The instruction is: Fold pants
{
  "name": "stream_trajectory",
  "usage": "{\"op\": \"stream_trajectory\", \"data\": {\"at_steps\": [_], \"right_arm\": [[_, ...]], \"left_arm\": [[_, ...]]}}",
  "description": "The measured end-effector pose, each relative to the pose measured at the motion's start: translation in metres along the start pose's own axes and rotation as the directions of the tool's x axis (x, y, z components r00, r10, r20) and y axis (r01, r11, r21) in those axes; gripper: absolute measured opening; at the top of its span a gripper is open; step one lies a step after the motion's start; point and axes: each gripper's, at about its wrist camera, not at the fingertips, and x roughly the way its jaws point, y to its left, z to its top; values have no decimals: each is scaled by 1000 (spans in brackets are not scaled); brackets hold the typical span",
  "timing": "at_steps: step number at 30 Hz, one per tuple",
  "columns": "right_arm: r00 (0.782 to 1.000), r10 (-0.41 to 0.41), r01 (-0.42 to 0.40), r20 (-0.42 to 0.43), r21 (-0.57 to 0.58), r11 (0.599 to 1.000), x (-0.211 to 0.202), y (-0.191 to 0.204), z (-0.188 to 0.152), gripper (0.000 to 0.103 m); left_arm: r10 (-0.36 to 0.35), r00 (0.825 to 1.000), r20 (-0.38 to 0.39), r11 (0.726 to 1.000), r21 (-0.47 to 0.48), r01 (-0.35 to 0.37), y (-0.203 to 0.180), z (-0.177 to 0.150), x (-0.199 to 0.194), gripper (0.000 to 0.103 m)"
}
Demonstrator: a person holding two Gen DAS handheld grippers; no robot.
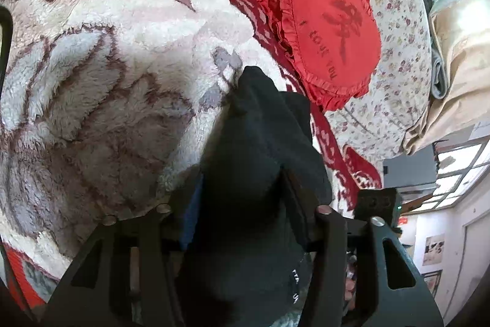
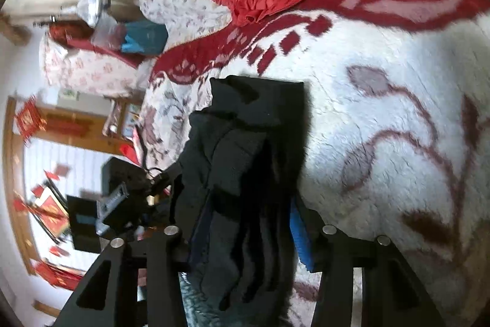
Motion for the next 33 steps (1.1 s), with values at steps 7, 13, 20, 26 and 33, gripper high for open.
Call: {"op": "stream_trajectory", "data": {"at_steps": [7,13,20,26,33], "right_arm": [[990,-103,116,96,-149,982,-29,24,-1,16],[962,-211,228,171,-86,970,-70,1,33,17],[948,-197,199,251,17,980,-95,-17,27,22],[879,-261,304,399,-48,951,-118,32,-23,22],[788,-470,553,398,-122,824,-84,59,-99,22]], "left_arm": [[37,999,5,992,125,-37,-39,9,15,32],[77,997,-2,975,211,-75,-87,31,71,33],[111,992,66,966,228,-123,-86,20,61,38],[325,885,333,846,317,-430,-109,-27,17,47],[442,777,448,693,379,-613,-107,-81,9,50]]}}
